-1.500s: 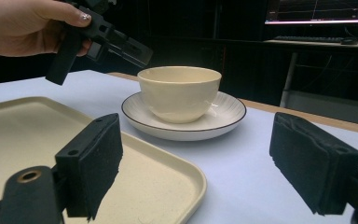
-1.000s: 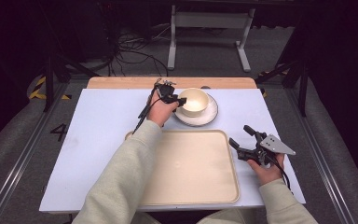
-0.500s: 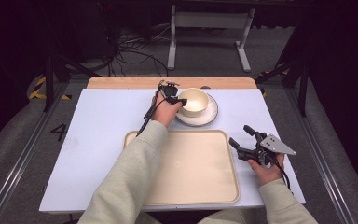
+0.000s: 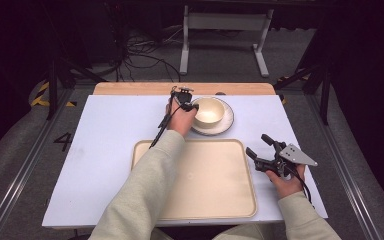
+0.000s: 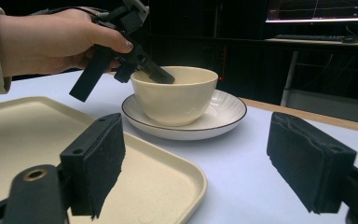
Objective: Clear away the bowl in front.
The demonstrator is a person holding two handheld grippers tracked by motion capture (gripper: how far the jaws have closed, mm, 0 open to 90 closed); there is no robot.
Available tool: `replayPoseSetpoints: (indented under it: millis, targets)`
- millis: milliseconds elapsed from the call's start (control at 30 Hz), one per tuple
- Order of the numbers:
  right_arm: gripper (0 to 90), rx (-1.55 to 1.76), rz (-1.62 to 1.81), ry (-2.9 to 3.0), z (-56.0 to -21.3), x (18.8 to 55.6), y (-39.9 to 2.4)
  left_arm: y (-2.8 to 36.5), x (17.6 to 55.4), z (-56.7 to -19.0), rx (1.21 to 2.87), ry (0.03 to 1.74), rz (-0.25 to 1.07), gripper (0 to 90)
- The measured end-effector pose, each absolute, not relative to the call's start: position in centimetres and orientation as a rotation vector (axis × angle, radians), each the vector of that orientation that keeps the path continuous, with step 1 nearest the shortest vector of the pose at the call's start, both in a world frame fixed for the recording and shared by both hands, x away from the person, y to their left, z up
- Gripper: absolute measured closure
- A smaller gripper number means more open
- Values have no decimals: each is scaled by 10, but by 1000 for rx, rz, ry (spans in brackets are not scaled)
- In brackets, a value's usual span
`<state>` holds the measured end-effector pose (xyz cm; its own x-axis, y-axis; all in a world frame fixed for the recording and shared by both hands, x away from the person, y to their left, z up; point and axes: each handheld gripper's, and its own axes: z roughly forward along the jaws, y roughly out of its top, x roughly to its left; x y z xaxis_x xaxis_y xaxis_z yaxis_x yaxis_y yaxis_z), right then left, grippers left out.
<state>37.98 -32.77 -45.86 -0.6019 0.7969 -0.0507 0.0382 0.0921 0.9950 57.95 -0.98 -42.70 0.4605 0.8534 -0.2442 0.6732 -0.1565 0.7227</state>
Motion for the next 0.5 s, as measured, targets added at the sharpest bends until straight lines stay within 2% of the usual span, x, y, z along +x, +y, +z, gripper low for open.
replayPoseSetpoints:
  millis: [500]
  targets:
    - [193, 823, 1569, 1754, -459, 380, -328, -12, 578, -422, 1921, 1311, 305, 831]
